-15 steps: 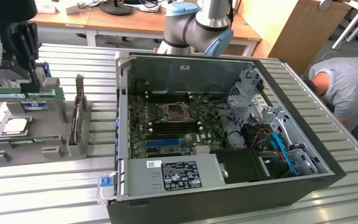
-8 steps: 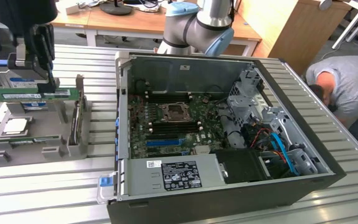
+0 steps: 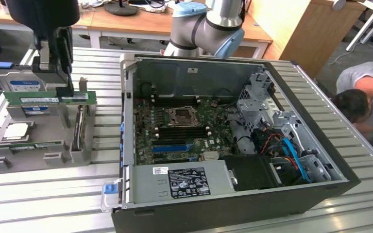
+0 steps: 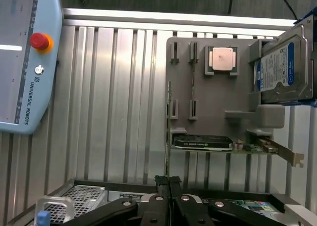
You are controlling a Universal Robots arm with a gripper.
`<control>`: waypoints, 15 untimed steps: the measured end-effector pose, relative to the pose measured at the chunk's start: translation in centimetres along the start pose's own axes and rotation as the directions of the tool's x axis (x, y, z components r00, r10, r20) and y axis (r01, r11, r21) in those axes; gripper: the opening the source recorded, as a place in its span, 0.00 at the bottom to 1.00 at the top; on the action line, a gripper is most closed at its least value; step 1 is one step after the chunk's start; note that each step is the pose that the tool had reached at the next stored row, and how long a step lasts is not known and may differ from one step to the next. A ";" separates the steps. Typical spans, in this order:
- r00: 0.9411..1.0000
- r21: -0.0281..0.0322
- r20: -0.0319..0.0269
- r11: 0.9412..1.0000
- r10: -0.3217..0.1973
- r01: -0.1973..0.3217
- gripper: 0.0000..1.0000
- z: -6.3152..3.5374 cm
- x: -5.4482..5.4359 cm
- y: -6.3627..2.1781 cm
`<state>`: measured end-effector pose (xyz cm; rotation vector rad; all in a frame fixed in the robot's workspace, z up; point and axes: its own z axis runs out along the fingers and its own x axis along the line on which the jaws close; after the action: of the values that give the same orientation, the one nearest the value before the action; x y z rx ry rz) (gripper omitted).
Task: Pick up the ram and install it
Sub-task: 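Pick up the ram and move it above insertion slot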
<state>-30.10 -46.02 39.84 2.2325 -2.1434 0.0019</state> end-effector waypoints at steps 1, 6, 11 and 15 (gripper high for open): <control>1.000 0.000 0.000 1.000 0.000 0.000 0.12 -0.01 0.0 -0.29; 1.000 0.000 0.000 1.000 0.000 0.000 0.12 -0.05 0.1 -1.81; 1.000 0.000 0.000 1.000 0.000 0.000 0.12 -0.10 0.1 -3.25; 1.000 0.000 0.000 1.000 0.000 0.000 0.12 -0.14 0.2 -4.48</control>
<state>-25.62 -46.02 39.83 2.2324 -2.1431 0.0013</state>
